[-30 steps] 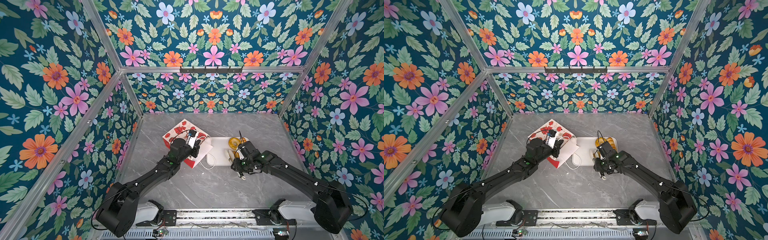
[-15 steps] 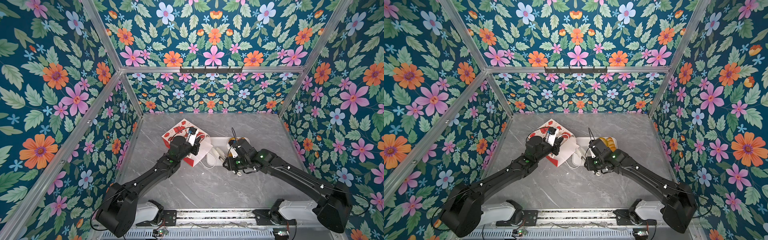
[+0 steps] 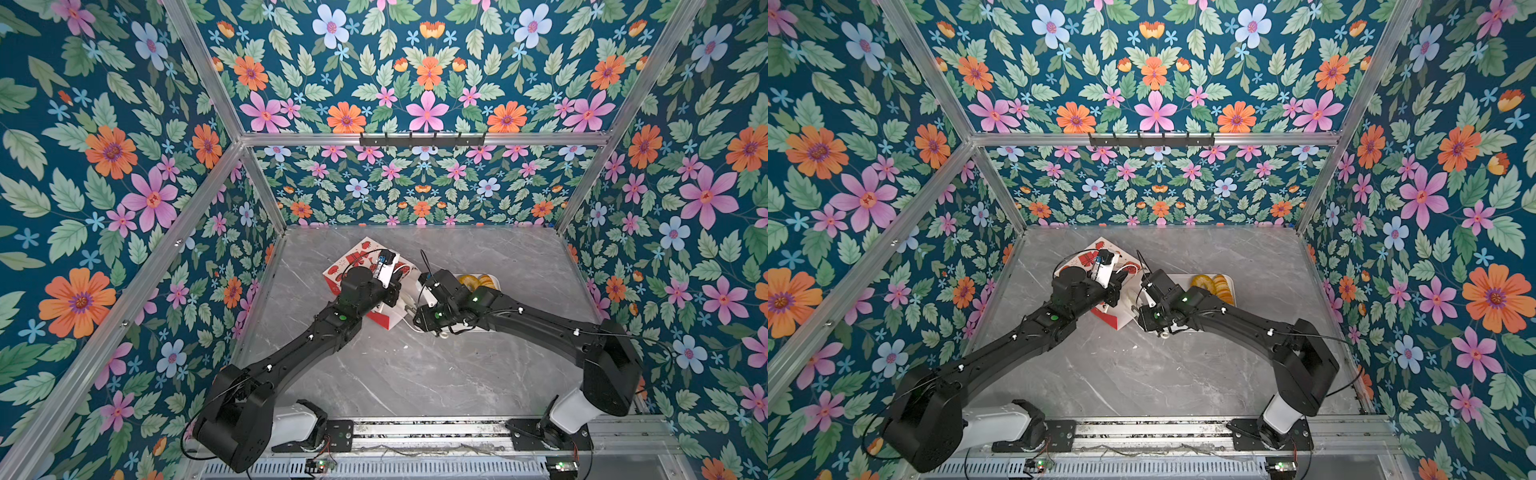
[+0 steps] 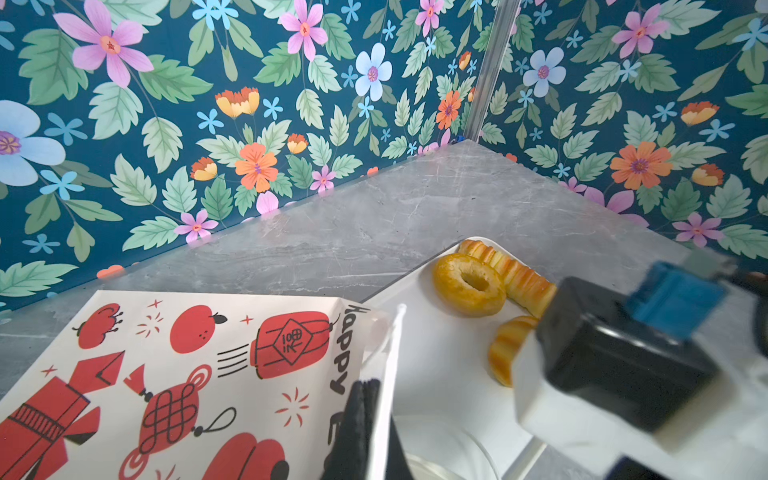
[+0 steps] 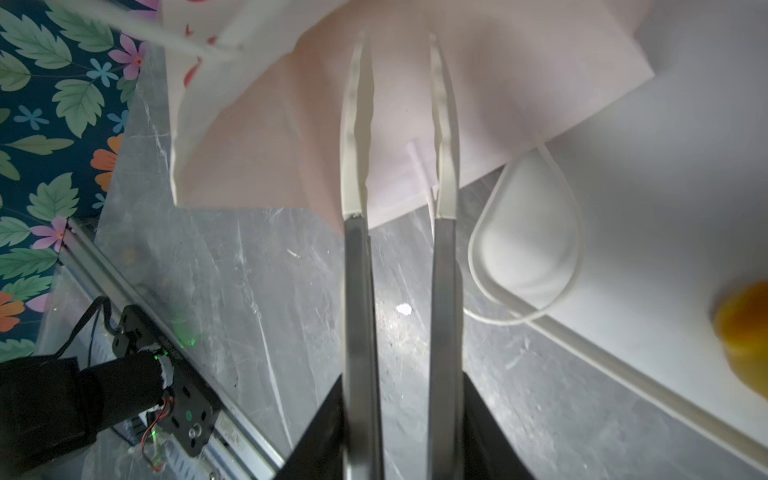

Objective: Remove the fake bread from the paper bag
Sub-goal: 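Swing the open tongs back toward the bag opening with the right gripper, then reach the tongs into the bag and close on the pale bread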

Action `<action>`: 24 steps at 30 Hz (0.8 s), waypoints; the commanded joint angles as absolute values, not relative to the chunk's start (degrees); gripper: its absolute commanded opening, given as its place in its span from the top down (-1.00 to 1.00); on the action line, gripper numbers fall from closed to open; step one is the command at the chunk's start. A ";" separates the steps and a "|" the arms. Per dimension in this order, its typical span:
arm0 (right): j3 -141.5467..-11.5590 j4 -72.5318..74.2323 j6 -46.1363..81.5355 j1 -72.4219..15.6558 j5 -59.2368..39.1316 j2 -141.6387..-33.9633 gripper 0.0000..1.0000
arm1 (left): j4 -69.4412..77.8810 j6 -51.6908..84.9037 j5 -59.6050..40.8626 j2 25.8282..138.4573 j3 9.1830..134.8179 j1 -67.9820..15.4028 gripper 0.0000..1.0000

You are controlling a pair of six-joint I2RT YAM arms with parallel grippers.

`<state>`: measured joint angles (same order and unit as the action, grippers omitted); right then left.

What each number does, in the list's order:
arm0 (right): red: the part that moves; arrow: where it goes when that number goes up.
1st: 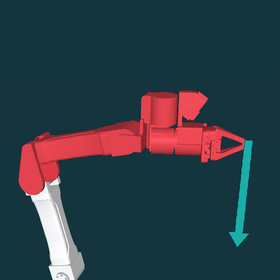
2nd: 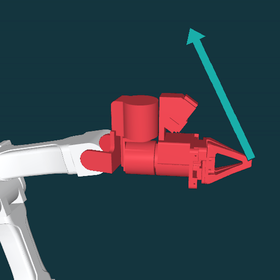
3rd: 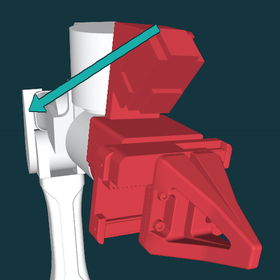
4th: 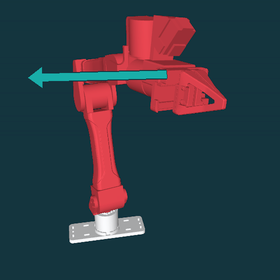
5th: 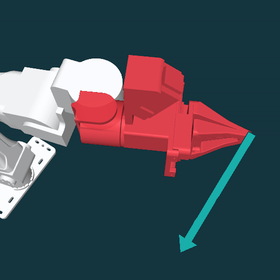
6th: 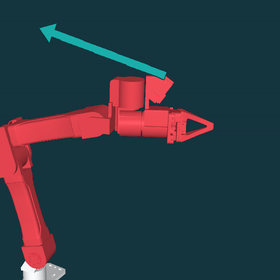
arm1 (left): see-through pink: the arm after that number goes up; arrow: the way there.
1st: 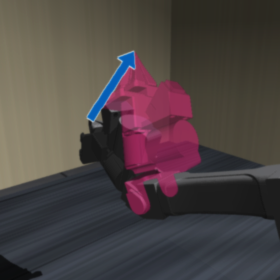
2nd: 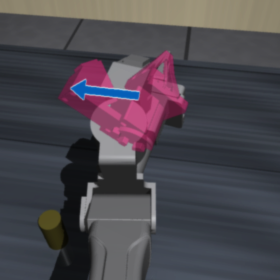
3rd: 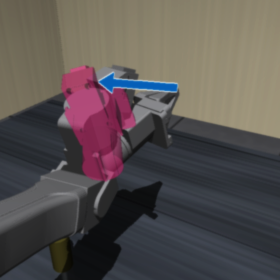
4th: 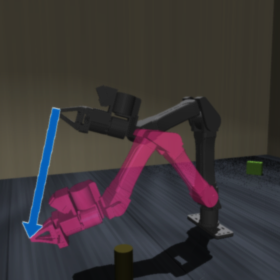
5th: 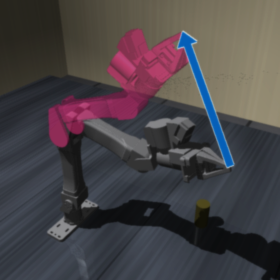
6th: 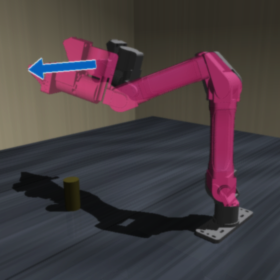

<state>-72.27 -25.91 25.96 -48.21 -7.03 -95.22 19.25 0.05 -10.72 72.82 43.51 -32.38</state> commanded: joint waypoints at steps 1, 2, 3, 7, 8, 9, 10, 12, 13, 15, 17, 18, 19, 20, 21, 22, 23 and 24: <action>-74.14 -23.06 23.72 -48.28 -3.09 -98.77 0.24 | 19.80 0.61 -10.90 72.04 43.60 -32.40 1.00; -74.56 -22.66 23.71 -48.30 -2.82 -99.71 0.24 | 19.82 0.81 -10.89 71.83 43.55 -32.39 1.00; -74.82 -22.24 23.74 -48.34 -2.71 -100.42 0.24 | 19.91 1.11 -10.90 71.65 43.59 -32.40 1.00; -74.37 -19.25 24.34 -48.34 -0.35 -101.65 0.24 | 20.04 1.93 -10.66 71.54 44.60 -32.41 1.00; -74.11 -18.49 24.58 -48.28 0.18 -101.57 0.24 | 19.91 1.92 -11.03 71.54 44.98 -32.43 1.00; -73.88 -17.66 24.64 -48.27 0.71 -101.45 0.23 | 19.80 1.93 -11.35 71.46 45.33 -32.37 1.00; -73.87 -17.18 24.75 -48.28 0.91 -101.59 0.22 | 19.46 1.85 -11.64 71.54 45.64 -32.39 1.00; -74.67 -17.42 24.62 -48.27 1.44 -102.42 0.20 | 18.95 1.67 -11.90 71.54 46.13 -32.39 1.00; -75.21 -17.70 24.60 -48.25 1.66 -103.06 0.18 | 18.77 1.58 -11.95 71.54 46.33 -32.42 1.00; -75.91 -17.68 24.52 -48.29 1.63 -103.92 0.17 | 18.63 1.59 -12.08 71.46 46.40 -32.43 1.00; -76.32 -17.47 24.62 -48.28 1.91 -104.56 0.15 | 18.63 1.73 -12.35 71.37 46.41 -32.45 1.00; -76.45 -17.44 24.69 -48.27 2.31 -104.91 0.14 | 18.63 1.76 -12.44 71.29 46.41 -32.43 1.00; -76.75 -17.61 24.87 -48.25 2.95 -105.23 0.13 | 18.63 1.80 -12.57 71.28 46.41 -32.43 1.00; -77.05 -17.74 24.87 -48.29 3.32 -105.60 0.13 | 18.61 1.92 -12.72 71.19 46.32 -32.43 1.00; -77.34 -17.81 24.87 -48.17 3.70 -105.95 0.12 | 18.63 1.93 -12.74 71.11 46.32 -32.43 1.00; -77.63 -17.88 24.92 -48.23 4.16 -106.21 0.12 | 18.62 1.95 -12.84 71.02 46.33 -32.43 1.00; -77.76 -17.54 24.92 -48.17 4.38 -106.49 0.12 | 18.63 1.99 -12.82 71.02 46.33 -32.43 1.00; -77.91 -17.49 25.04 -48.16 4.64 -106.73 0.12 | 18.62 2.02 -12.83 71.02 46.32 -32.43 1.00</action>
<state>-77.30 -19.09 24.75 -48.18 2.57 -106.39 18.00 1.61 -12.01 71.35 46.06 -32.40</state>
